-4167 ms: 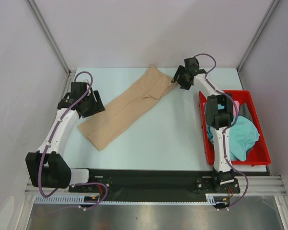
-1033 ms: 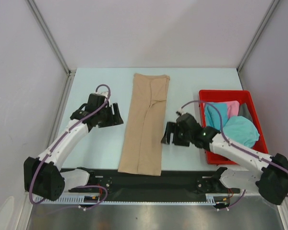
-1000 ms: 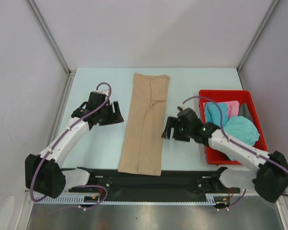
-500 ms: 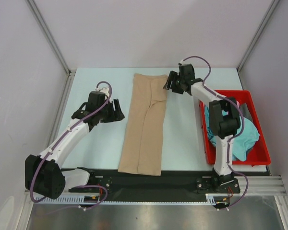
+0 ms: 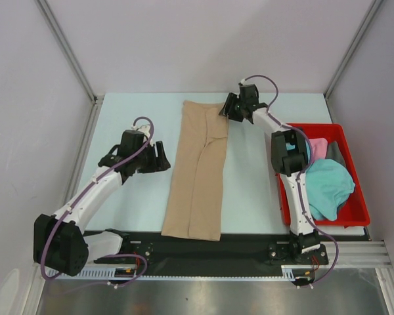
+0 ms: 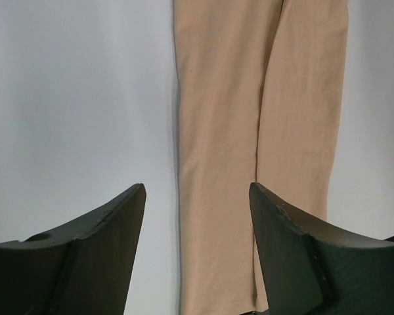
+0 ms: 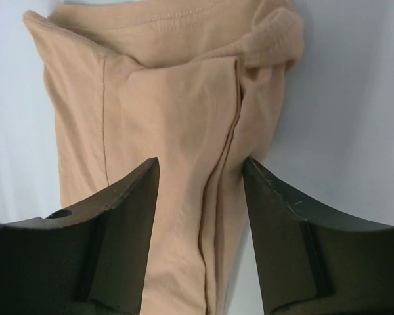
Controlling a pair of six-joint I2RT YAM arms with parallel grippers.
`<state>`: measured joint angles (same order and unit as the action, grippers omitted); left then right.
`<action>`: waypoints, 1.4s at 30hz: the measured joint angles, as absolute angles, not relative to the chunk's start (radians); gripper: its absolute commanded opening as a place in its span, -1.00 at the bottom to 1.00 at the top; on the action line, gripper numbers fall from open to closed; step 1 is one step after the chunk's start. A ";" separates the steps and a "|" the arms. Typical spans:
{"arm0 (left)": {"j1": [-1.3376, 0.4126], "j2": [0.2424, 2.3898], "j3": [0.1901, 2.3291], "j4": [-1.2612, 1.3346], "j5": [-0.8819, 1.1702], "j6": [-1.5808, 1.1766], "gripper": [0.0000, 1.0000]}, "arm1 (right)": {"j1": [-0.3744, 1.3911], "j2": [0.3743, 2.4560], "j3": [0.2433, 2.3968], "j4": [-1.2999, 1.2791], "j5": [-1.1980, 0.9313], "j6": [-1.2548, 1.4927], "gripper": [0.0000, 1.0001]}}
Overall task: Fold and stack the t-shirts
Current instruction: Fold the tshirt
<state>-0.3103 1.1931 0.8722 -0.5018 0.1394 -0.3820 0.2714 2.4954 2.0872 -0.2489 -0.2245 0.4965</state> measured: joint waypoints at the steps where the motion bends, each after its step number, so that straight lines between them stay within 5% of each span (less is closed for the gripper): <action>1: -0.310 1.195 0.872 -0.502 0.140 -0.382 0.40 | 0.271 2.510 2.107 -0.249 -0.229 0.497 0.10; 5: -0.310 1.205 0.872 -0.501 0.143 -0.382 0.40 | 0.270 2.566 2.174 -0.255 -0.242 0.496 -0.06; 9: -0.310 1.213 0.872 -0.500 0.142 -0.379 0.40 | 0.268 2.605 2.221 -0.256 -0.244 0.500 -0.61; 13: -0.310 1.219 0.872 -0.500 0.140 -0.373 0.40 | 0.268 2.661 2.297 -0.259 -0.246 0.506 -0.73; 16: -0.310 1.226 0.872 -0.499 0.134 -0.372 0.41 | 0.268 2.704 2.372 -0.260 -0.244 0.505 -0.63; 21: -0.310 1.242 0.872 -0.500 0.136 -0.373 0.44 | 0.270 2.765 2.494 -0.272 -0.240 0.505 0.08; 24: -0.310 1.260 0.872 -0.509 0.144 -0.374 0.44 | 0.266 2.749 2.495 -0.302 -0.219 0.501 0.33; 30: -0.314 1.221 0.794 -0.538 0.176 -0.409 0.38 | 0.259 2.558 2.348 -0.520 -0.154 0.472 0.54; 35: -0.398 1.174 0.731 -0.635 0.151 -0.504 0.37 | 0.263 2.193 2.051 -0.691 -0.126 0.434 0.55; 42: -0.475 1.155 0.573 -0.657 0.168 -0.713 0.22 | 0.359 1.516 1.274 -0.645 -0.292 0.488 0.06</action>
<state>-0.4747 1.1545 0.5732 -0.6571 0.1677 -0.7132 0.3588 1.5162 1.2739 -0.6453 -0.2916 0.4881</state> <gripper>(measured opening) 0.626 0.568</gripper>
